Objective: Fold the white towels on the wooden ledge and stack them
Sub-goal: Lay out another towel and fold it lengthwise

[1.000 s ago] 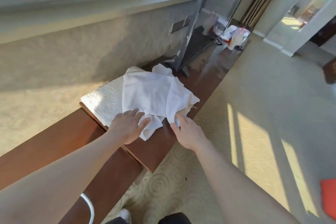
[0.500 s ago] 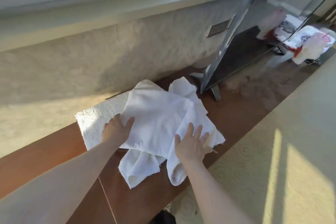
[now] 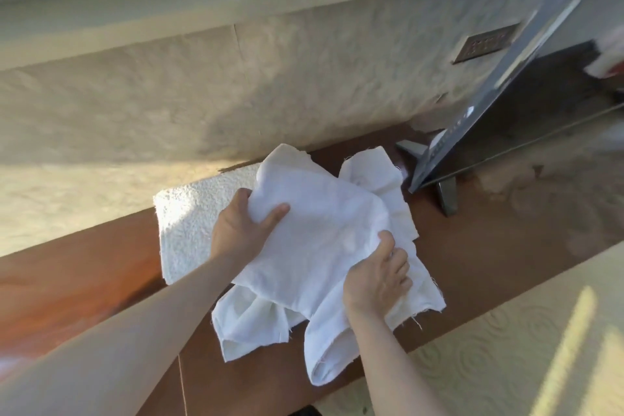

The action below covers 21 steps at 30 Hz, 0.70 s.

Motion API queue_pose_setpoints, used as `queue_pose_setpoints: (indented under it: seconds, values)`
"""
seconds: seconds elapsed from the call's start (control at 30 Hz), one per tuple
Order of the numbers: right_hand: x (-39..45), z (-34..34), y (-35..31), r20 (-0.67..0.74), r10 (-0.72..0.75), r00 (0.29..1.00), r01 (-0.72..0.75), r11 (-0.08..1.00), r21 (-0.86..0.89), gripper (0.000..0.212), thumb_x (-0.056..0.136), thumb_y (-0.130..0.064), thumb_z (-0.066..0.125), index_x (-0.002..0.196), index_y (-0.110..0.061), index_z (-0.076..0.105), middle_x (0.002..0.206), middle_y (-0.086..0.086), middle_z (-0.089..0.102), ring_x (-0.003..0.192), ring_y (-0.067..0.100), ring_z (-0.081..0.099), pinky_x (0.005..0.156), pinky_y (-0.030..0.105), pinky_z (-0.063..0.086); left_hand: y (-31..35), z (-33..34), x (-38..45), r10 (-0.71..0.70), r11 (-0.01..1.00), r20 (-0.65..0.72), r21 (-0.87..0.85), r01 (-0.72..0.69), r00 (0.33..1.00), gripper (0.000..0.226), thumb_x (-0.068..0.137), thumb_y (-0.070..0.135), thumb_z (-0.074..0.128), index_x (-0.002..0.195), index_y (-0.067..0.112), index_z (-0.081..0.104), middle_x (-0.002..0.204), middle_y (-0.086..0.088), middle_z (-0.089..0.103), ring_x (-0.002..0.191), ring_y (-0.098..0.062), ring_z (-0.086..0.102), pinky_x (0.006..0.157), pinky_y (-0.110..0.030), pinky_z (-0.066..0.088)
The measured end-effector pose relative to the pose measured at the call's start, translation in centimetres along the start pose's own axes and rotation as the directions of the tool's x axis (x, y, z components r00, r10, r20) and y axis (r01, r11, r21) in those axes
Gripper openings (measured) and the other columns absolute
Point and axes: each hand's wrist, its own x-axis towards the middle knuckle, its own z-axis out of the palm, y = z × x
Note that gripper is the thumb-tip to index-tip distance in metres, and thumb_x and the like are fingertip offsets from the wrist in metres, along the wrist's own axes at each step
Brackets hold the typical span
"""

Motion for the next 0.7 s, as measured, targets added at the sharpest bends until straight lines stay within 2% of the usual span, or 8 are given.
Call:
queue_pose_setpoints:
  seconds: [0.1, 0.17, 0.23, 0.3, 0.4, 0.53, 0.63, 0.7]
  values:
    - [-1.3, -2.2, -1.0, -0.113, -0.013, 0.994, 0.017, 0.999, 0.039, 0.058, 0.088, -0.003, 0.062, 0.130, -0.028, 0.030, 0.117, 0.013, 0.048, 0.099, 0.029, 0.046, 0.081, 0.040, 0.032, 0.7, -2.7, -0.9, 0.082, 0.991, -0.060, -0.098, -0.088, 0.995, 0.039, 0.088, 0.060, 0.064, 0.094, 0.023, 0.051, 0.078, 0.007, 0.060, 0.071, -0.007, 0.056, 0.057, -0.028, 0.039]
    - [-2.2, -3.9, -2.1, -0.208, -0.051, 0.977, 0.066, 0.996, 0.067, 0.055, 0.088, -0.005, 0.065, 0.131, -0.026, 0.038, 0.115, 0.014, 0.050, 0.096, 0.029, 0.045, 0.081, 0.042, 0.035, 0.5, -5.2, -1.7, 0.118, 0.978, -0.113, -0.158, -0.135, 0.987, 0.035, 0.091, 0.056, 0.063, 0.094, 0.023, 0.052, 0.078, 0.008, 0.060, 0.072, -0.003, 0.054, 0.058, -0.022, 0.038]
    - [-3.8, -5.9, -3.9, -0.285, -0.101, 0.953, 0.132, 0.987, 0.092, 0.051, 0.088, -0.005, 0.065, 0.131, -0.025, 0.045, 0.114, 0.015, 0.051, 0.097, 0.028, 0.044, 0.085, 0.045, 0.040, -0.6, -8.0, -2.7, 0.130, 0.962, -0.179, -0.214, -0.168, 0.975, 0.035, 0.092, 0.054, 0.062, 0.090, 0.021, 0.050, 0.078, 0.006, 0.059, 0.071, -0.003, 0.054, 0.058, -0.023, 0.037]
    - [-6.1, -7.9, -6.4, -0.368, -0.160, 0.916, 0.218, 0.969, 0.121, 0.046, 0.088, -0.004, 0.065, 0.129, -0.022, 0.052, 0.111, 0.015, 0.053, 0.097, 0.022, 0.038, 0.088, 0.048, 0.044, -2.4, -11.3, -4.1, 0.145, 0.945, -0.238, -0.255, -0.206, 0.960, 0.038, 0.093, 0.053, 0.062, 0.089, 0.018, 0.049, 0.075, 0.005, 0.057, 0.069, -0.004, 0.053, 0.057, -0.024, 0.035]
    - [-11.4, -9.2, -10.1, -0.465, -0.283, 0.839, 0.380, 0.916, 0.128, 0.042, 0.084, 0.004, 0.061, 0.122, -0.014, 0.061, 0.097, 0.015, 0.053, 0.088, 0.019, 0.032, 0.082, 0.051, 0.044, -7.0, -16.7, -6.4, 0.153, 0.916, -0.321, -0.309, -0.256, 0.935, 0.042, 0.092, 0.056, 0.062, 0.090, 0.016, 0.049, 0.073, 0.007, 0.055, 0.067, -0.003, 0.052, 0.056, -0.025, 0.034]
    - [-20.2, -7.4, -14.5, -0.446, -0.443, 0.777, 0.516, 0.855, 0.050, 0.044, 0.083, 0.003, 0.060, 0.120, -0.019, 0.056, 0.096, 0.009, 0.050, 0.085, 0.030, 0.048, 0.079, 0.047, 0.043, -15.6, -24.7, -10.0, 0.084, 0.900, -0.418, -0.357, -0.249, 0.905, 0.043, 0.092, 0.055, 0.060, 0.092, 0.013, 0.050, 0.075, 0.002, 0.058, 0.067, -0.007, 0.054, 0.057, -0.027, 0.038]
    - [-26.8, -4.5, -18.3, -0.404, -0.547, 0.733, 0.613, 0.788, 0.045, 0.043, 0.081, 0.003, 0.058, 0.118, -0.020, 0.057, 0.091, 0.005, 0.044, 0.082, 0.032, 0.049, 0.072, 0.041, 0.037, -22.5, -30.8, -12.8, 0.012, 0.914, -0.510, -0.343, -0.217, 0.860, 0.038, 0.095, 0.049, 0.061, 0.093, 0.013, 0.051, 0.075, 0.002, 0.059, 0.069, -0.006, 0.054, 0.060, -0.027, 0.040]
    - [-31.1, -2.4, -21.1, -0.363, -0.612, 0.703, 0.674, 0.736, 0.064, 0.043, 0.079, 0.003, 0.058, 0.115, -0.019, 0.060, 0.089, 0.006, 0.047, 0.080, 0.035, 0.050, 0.069, 0.039, 0.035, -26.8, -34.5, -14.6, -0.059, 0.930, -0.567, -0.331, -0.161, 0.822, 0.037, 0.095, 0.050, 0.061, 0.091, 0.015, 0.050, 0.072, 0.006, 0.056, 0.068, -0.005, 0.053, 0.061, -0.033, 0.037]
